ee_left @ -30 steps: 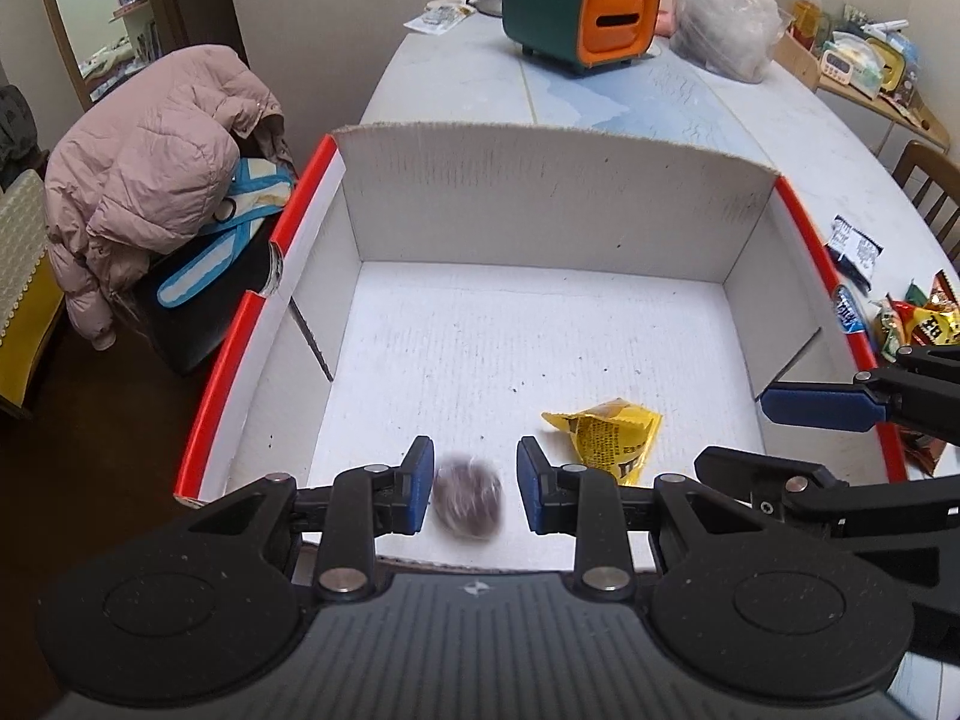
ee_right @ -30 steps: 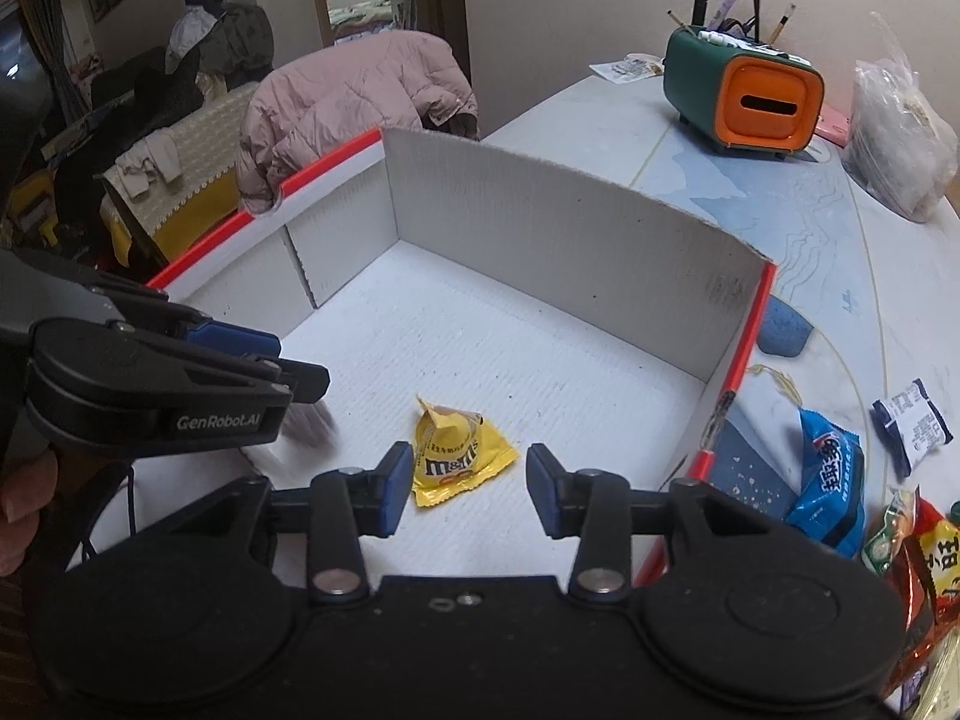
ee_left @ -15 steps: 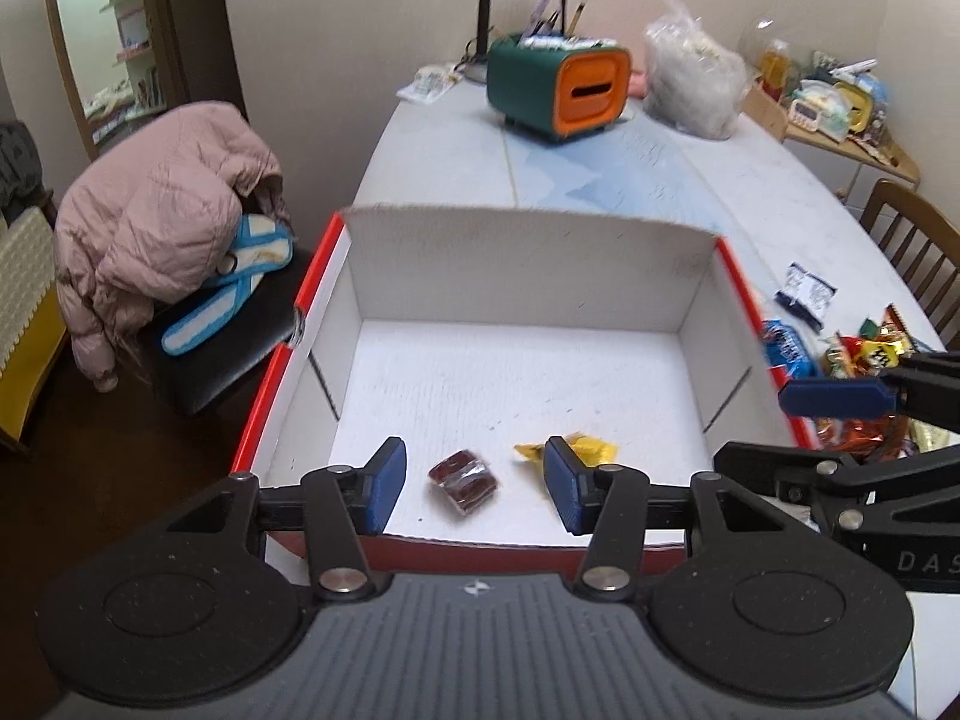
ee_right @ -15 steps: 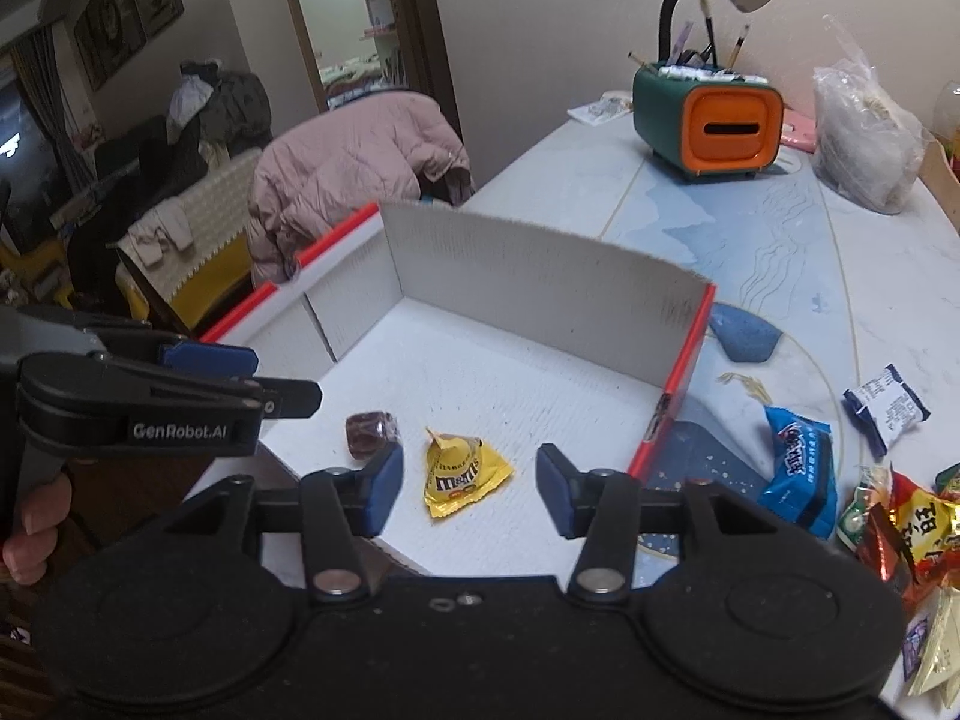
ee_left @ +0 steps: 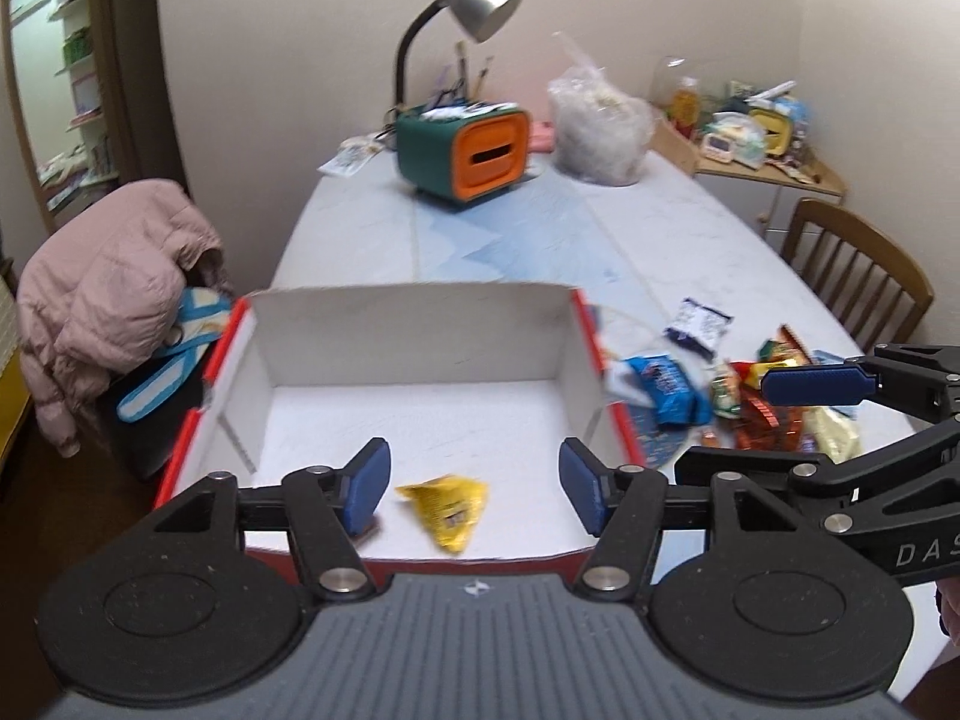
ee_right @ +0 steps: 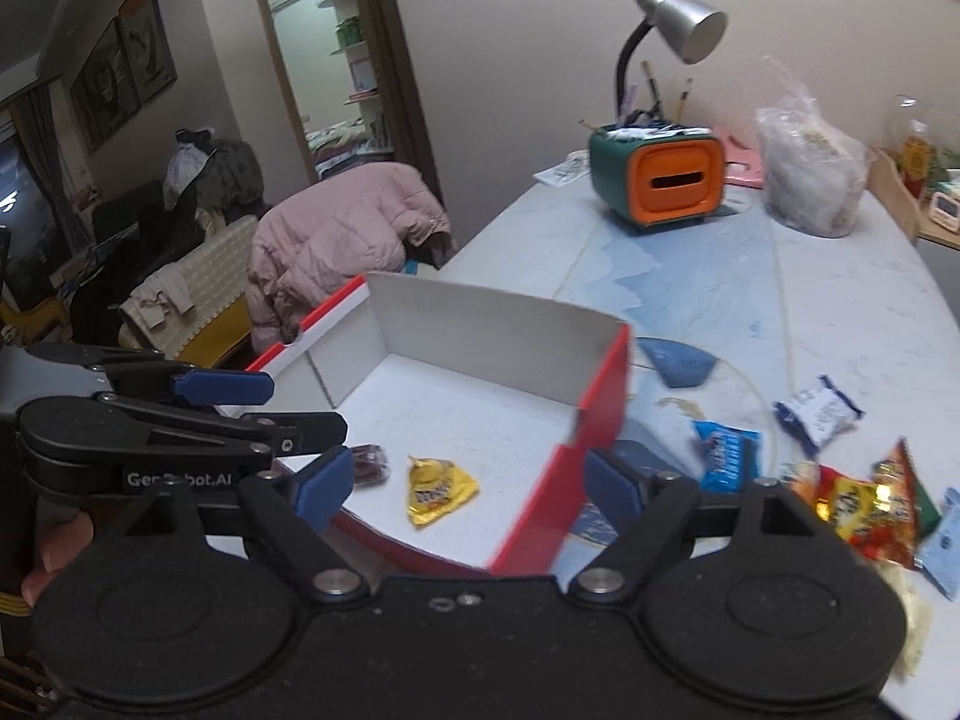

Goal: Organize snacks
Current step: 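Move both grippers back over the snack pile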

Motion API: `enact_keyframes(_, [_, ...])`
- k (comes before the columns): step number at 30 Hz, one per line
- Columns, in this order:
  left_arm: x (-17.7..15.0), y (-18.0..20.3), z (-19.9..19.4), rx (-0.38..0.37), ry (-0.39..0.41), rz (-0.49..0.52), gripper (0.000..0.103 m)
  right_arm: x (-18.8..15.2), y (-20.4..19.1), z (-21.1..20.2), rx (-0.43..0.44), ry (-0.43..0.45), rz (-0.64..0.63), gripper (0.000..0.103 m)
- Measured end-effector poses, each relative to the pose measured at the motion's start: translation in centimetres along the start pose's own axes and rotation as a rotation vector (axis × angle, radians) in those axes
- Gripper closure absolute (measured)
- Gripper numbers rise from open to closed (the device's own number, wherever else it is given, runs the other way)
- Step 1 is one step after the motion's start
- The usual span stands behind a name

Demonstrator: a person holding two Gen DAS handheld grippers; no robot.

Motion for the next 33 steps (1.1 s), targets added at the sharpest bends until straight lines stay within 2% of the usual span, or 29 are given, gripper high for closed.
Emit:
enact_keyframes(4, [-0.4, 2.5, -0.2, -0.035, 0.009, 0.021, 0.033, -1.5, 1.8, -2.1, -0.05, 0.0, 0.019, 0.017])
enact_keyframes(5, [-0.6, 3.2, -0.2, -0.044, 0.009, 0.025, 0.033, -1.9, 2.2, -2.6, -0.06, 0.001, 0.027, 0.016])
enact_keyframes(7, [-0.9, 4.4, -0.1, -0.062, 0.005, 0.036, 0.033, -2.8, 3.2, -3.7, -0.088, 0.006, 0.048, 0.004])
enact_keyframes(12, [-1.5, 7.3, 0.3, -0.114, -0.003, 0.047, 0.027, -4.8, 5.8, -5.9, -0.133, 0.009, 0.094, 0.001])
enact_keyframes(17, [-2.4, 10.3, 1.1, -0.166, -0.016, 0.058, 0.025, -7.2, 8.2, -7.5, -0.19, -0.009, 0.121, 0.0])
enact_keyframes(24, [-3.9, 14.3, 3.7, -0.198, -0.065, 0.094, 0.025, -11.4, 13.1, -9.0, -0.286, -0.068, 0.181, 0.0])
enact_keyframes(29, [-4.7, 16.8, 5.7, -0.22, -0.11, 0.122, 0.025, -13.8, 15.7, -9.2, -0.303, -0.11, 0.191, 0.0])
enact_keyframes(33, [-5.2, 18.1, 7.3, -0.215, -0.145, 0.13, 0.025, -14.9, 16.8, -8.6, -0.28, -0.132, 0.168, 0.001])
Point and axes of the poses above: each gripper's, at about its wrist camera, not at the fingertips, and z roughly the way its jaws point, y to its right, x to its top, the point moved 2 cm from there along z, roughly the way its jaws point, and after that the axes turned 15 degrees about -z, right-handed, at the moved point
